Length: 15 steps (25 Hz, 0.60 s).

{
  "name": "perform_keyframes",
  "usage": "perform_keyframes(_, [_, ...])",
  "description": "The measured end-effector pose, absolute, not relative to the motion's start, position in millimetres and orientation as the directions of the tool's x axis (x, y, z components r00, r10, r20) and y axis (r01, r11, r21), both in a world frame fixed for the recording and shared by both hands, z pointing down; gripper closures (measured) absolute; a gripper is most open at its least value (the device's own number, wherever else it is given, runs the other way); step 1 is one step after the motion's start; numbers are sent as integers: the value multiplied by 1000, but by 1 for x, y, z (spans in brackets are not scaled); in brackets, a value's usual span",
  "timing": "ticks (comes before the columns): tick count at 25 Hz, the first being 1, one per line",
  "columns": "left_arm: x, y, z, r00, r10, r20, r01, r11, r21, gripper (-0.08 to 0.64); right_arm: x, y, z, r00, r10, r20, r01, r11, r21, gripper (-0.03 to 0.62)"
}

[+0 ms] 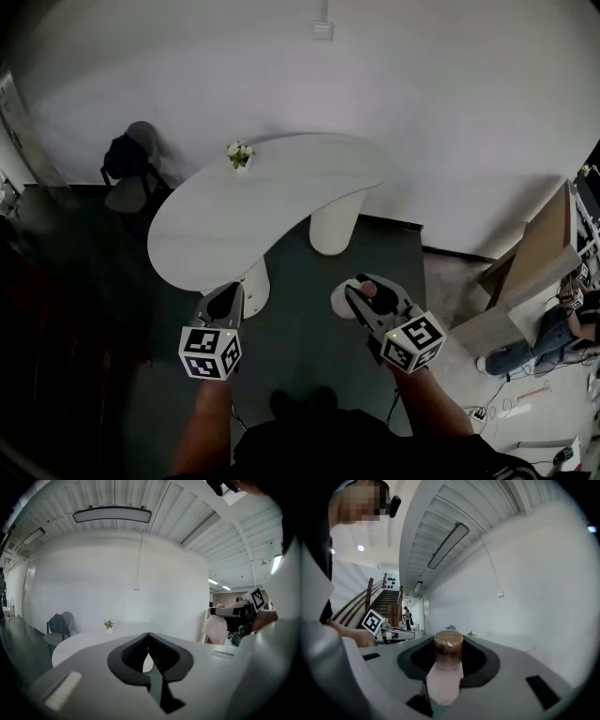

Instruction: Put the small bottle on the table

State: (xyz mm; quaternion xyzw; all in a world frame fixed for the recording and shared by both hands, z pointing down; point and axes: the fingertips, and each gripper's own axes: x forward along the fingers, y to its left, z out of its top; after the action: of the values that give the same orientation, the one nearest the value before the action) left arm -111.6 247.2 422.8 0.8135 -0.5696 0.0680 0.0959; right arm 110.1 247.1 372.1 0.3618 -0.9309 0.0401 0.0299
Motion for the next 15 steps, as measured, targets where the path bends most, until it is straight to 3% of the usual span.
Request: perform_keyframes(15, [-99, 245, 431, 338, -910, 239, -941, -330, 73, 548, 123, 243, 378, -753, -655, 64, -657, 742, -132, 449])
